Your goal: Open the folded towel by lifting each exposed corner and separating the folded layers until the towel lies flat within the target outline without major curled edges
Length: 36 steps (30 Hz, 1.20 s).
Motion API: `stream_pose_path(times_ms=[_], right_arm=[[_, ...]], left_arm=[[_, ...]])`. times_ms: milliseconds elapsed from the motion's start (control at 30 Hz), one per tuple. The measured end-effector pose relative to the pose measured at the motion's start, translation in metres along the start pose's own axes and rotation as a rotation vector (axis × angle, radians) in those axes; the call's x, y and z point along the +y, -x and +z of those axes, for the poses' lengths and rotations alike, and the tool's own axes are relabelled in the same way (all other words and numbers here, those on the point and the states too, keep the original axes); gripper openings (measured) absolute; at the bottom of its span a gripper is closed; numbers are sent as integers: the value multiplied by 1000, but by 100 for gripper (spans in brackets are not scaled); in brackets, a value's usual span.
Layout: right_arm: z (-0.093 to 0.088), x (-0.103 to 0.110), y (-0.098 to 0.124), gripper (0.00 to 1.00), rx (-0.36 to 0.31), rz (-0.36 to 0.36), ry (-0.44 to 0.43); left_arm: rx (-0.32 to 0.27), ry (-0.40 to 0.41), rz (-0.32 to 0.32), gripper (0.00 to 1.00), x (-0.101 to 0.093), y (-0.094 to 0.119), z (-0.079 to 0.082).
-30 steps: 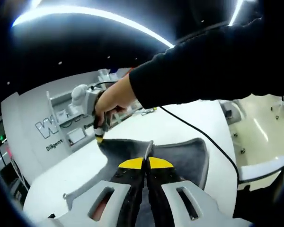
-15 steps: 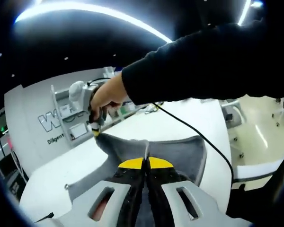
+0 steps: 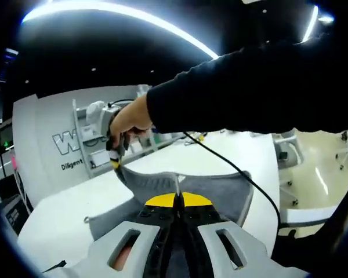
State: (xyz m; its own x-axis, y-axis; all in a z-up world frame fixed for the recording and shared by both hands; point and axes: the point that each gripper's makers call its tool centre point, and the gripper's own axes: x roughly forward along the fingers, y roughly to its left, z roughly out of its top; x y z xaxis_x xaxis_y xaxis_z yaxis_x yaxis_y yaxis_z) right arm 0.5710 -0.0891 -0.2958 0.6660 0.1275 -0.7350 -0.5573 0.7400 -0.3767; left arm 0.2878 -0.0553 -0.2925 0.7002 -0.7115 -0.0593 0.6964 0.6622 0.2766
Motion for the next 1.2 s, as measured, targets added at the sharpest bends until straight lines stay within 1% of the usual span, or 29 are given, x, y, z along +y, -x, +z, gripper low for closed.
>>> stream_pose_path(times_ms=[67, 100, 167, 267, 367, 600, 700, 767, 833, 900, 1000, 1133, 1200], right_arm=[[10, 5, 1, 0, -4, 2, 11], [19, 8, 3, 0, -13, 5, 13], [31, 13, 4, 0, -25, 8, 17], [52, 29, 2, 0, -41, 13, 40], [65, 44, -3, 0, -42, 24, 68], [87, 73, -20, 0, -35, 50, 104], [97, 82, -22, 0, -41, 59, 118], [104, 88, -25, 0, -37, 58, 139], [110, 92, -28, 0, -38, 60, 143], [113, 97, -32, 0, -36, 63, 148], [118, 105, -37, 0, -30, 64, 161], [130, 120, -40, 0, -41, 74, 178], [137, 128, -42, 0, -48, 77, 187]], left_arm=[[-5, 4, 8, 1, 6, 4, 1], [-12, 6, 19, 1, 11, 8, 2], [-16, 10, 34, 1, 19, 15, 1], [-23, 20, 57, 1, 32, 22, 0], [-25, 43, 74, 1, 41, 30, -5], [-16, 49, 95, 1, 56, 43, -14], [-13, 58, 114, 1, 68, 52, -17], [3, 91, 132, 1, 79, 59, -26], [10, 101, 160, 1, 90, 64, -32], [15, 121, 171, 1, 97, 69, -37], [14, 132, 185, 1, 101, 74, -39], [17, 135, 190, 1, 106, 82, -42], [25, 124, 219, 1, 117, 88, -46]])
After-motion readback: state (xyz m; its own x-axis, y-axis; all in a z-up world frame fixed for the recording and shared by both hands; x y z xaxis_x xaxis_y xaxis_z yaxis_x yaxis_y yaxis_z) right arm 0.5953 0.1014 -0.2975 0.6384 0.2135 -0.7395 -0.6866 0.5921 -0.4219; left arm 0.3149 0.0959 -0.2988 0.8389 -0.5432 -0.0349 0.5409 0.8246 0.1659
